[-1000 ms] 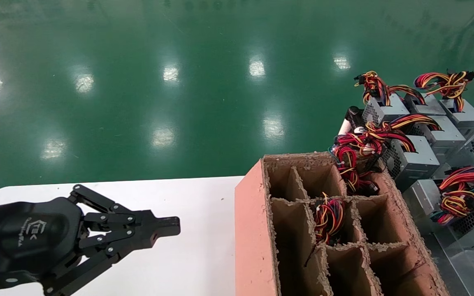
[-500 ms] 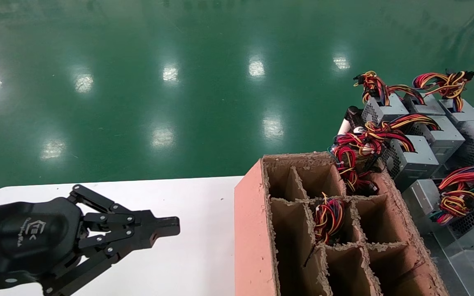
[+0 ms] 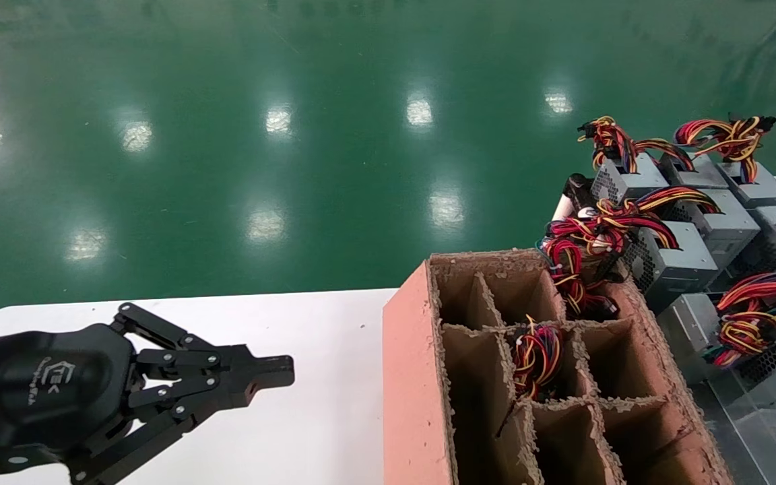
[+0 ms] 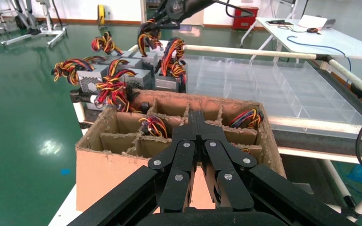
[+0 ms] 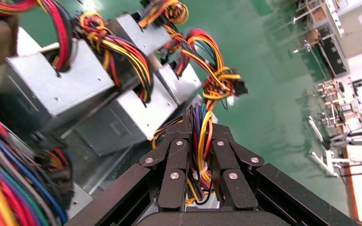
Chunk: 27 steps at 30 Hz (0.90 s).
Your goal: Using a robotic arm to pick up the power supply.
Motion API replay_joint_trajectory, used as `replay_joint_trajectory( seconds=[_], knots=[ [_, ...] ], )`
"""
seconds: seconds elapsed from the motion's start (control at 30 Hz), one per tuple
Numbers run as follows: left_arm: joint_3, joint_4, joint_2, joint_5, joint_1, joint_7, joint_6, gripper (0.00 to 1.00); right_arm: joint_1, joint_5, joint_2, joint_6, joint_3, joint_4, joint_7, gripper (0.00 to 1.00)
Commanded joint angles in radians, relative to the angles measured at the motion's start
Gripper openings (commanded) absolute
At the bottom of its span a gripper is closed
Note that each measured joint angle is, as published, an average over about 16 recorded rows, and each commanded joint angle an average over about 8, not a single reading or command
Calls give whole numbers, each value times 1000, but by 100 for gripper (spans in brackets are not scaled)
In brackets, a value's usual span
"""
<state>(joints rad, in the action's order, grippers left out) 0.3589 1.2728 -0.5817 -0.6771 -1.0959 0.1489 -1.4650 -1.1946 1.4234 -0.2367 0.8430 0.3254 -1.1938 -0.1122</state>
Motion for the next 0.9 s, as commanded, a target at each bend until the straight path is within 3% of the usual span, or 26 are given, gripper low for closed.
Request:
replay_joint_trajectory(
  seconds=[0.03, 0.47, 0.9],
  knots=[
    [0, 0, 0, 0, 0, 0, 0, 0, -1, 17, 5, 2, 8, -28, -22, 100],
    [0, 0, 0, 0, 0, 0, 0, 0, -2, 123, 24, -25, 32, -134, -157, 100],
    [0, 0, 0, 0, 0, 0, 0, 0, -46, 90, -10, 11, 22, -150, -140, 100]
  ],
)
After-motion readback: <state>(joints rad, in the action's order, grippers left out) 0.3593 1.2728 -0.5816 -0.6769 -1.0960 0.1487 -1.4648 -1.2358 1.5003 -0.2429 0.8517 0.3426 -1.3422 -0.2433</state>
